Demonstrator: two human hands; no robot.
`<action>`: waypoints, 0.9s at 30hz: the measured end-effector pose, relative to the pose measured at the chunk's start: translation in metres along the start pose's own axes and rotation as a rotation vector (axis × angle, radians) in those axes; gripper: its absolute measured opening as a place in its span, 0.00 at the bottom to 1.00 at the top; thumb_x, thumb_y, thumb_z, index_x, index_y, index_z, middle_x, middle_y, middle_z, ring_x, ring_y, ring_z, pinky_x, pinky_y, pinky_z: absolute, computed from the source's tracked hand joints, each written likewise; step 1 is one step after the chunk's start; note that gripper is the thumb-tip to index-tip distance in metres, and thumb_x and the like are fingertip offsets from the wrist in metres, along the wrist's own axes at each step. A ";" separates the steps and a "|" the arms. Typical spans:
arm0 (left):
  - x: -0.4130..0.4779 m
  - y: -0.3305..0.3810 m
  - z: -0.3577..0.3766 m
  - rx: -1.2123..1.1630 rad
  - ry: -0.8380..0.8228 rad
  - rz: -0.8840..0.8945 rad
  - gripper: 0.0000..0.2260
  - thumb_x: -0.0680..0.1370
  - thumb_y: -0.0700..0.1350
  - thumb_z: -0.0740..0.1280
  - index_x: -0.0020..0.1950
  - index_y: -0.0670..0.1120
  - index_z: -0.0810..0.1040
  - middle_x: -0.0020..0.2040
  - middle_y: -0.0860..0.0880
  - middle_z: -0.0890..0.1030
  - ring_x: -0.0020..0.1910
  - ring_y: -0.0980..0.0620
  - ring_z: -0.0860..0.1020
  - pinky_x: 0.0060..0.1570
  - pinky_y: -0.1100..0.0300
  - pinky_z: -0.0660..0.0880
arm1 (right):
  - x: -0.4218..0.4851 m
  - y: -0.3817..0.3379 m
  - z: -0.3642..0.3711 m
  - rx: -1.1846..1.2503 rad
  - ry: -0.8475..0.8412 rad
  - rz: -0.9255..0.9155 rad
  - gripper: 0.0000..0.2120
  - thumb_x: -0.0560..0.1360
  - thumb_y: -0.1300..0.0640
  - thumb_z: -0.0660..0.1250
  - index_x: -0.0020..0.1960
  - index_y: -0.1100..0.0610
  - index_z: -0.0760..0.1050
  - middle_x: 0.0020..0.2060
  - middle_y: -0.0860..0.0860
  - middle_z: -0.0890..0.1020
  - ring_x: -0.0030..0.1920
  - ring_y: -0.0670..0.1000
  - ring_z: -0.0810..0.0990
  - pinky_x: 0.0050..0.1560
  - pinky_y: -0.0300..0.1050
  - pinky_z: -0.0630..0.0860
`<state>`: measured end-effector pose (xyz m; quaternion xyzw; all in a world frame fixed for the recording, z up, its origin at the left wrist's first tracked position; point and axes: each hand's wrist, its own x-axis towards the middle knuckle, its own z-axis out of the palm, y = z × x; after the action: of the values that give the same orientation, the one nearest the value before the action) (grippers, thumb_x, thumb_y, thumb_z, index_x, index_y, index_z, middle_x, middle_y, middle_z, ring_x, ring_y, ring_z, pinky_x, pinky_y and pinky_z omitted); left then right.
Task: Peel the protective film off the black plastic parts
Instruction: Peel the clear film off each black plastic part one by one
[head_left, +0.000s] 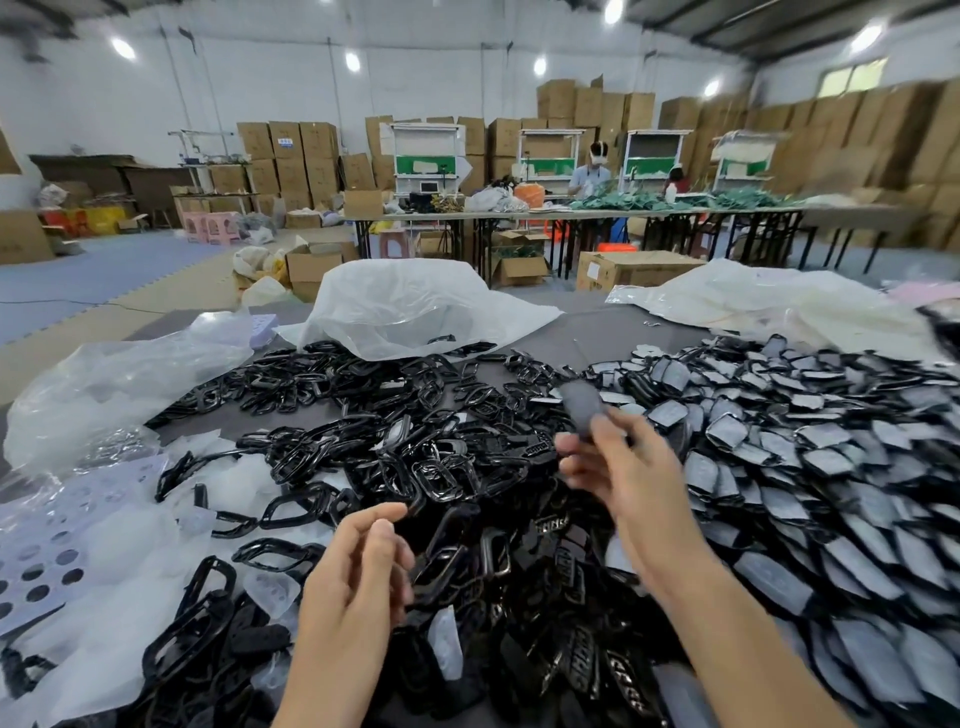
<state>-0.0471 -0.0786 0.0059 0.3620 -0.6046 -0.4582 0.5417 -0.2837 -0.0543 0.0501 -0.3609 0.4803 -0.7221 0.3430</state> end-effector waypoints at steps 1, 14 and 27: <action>0.000 0.000 0.000 0.010 -0.002 0.008 0.10 0.77 0.55 0.60 0.49 0.60 0.80 0.35 0.49 0.80 0.29 0.52 0.75 0.28 0.62 0.73 | 0.017 -0.017 -0.014 0.047 0.141 -0.041 0.16 0.83 0.56 0.62 0.70 0.55 0.68 0.42 0.58 0.87 0.36 0.51 0.85 0.35 0.39 0.81; -0.006 -0.008 -0.001 0.840 -0.034 0.342 0.07 0.79 0.43 0.67 0.52 0.55 0.80 0.41 0.61 0.80 0.40 0.60 0.78 0.42 0.64 0.76 | -0.043 0.016 0.042 -0.270 0.079 -0.117 0.23 0.83 0.45 0.59 0.75 0.36 0.55 0.48 0.41 0.85 0.42 0.47 0.86 0.43 0.41 0.82; 0.038 -0.026 -0.083 1.518 0.023 -0.154 0.29 0.78 0.68 0.49 0.76 0.58 0.63 0.73 0.50 0.70 0.72 0.46 0.66 0.70 0.50 0.61 | -0.074 0.093 0.092 -1.224 -0.401 -0.387 0.15 0.84 0.48 0.54 0.67 0.41 0.72 0.61 0.36 0.75 0.66 0.39 0.66 0.70 0.30 0.54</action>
<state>0.0277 -0.1358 -0.0072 0.6809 -0.7212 0.0505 0.1169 -0.1541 -0.0607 -0.0258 -0.6970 0.6566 -0.2871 0.0238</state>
